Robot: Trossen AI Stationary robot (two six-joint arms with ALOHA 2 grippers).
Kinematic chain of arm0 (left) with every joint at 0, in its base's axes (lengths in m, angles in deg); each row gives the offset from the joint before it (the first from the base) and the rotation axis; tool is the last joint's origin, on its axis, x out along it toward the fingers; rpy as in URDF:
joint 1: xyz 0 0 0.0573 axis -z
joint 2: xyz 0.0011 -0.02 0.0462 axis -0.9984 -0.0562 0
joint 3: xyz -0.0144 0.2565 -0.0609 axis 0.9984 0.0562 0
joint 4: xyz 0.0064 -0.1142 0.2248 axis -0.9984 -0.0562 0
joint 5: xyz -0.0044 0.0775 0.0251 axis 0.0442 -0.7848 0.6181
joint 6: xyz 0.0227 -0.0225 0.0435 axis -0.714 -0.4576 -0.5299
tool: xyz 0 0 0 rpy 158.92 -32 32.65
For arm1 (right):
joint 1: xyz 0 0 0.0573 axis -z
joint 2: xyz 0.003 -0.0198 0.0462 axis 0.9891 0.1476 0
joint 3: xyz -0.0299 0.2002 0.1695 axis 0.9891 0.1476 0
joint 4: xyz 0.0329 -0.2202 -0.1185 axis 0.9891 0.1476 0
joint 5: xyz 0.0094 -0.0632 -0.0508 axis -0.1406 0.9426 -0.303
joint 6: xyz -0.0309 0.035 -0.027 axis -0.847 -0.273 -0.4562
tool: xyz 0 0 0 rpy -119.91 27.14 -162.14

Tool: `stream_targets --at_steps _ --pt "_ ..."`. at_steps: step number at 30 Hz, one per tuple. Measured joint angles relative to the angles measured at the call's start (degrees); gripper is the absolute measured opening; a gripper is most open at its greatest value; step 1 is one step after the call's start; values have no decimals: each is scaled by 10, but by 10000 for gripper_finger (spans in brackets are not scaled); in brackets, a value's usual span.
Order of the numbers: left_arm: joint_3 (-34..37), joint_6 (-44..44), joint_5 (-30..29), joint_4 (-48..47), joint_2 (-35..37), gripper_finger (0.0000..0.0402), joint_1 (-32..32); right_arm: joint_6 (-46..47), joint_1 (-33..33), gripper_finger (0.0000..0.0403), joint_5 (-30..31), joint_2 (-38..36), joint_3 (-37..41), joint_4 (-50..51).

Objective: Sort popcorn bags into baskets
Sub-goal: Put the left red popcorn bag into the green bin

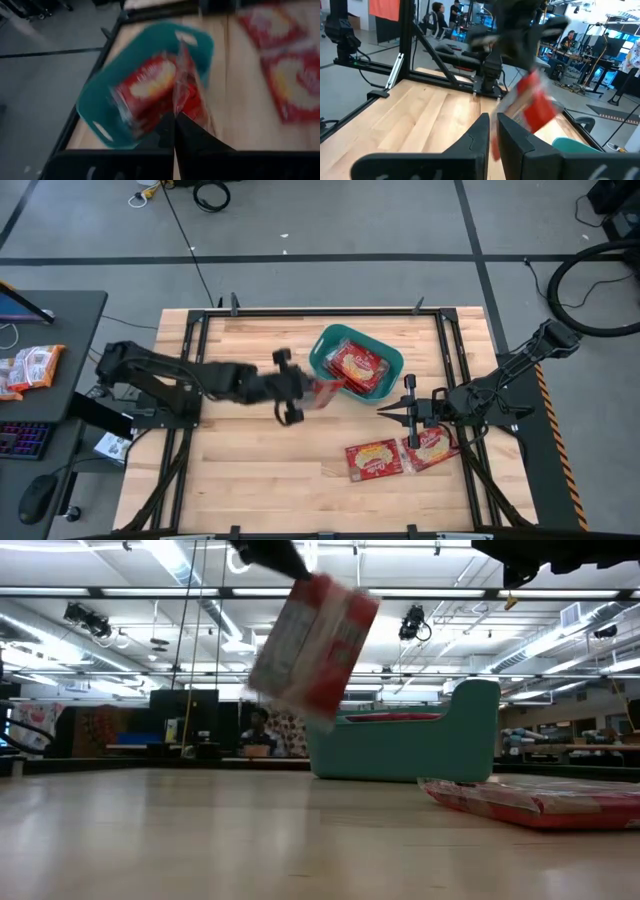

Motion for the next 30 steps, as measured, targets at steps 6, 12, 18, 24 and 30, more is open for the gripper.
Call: stream_targets --at_steps 6,12,18,24,30 --pt "-33 -31 61 74 9 1 -68 -8 0 41 0 0 0 0" --pt "-33 -64 64 146 -7 1 -133 -9 0 41 0 0 0 -2" --pt "-33 -66 105 182 -43 1 -195 -13 0 41 0 0 0 -4" --pt "-34 -62 166 226 -88 1 -232 -15 0 41 0 0 0 -3" --pt "-33 -56 213 249 -164 3 -226 -15 0 41 1 0 0 -1"
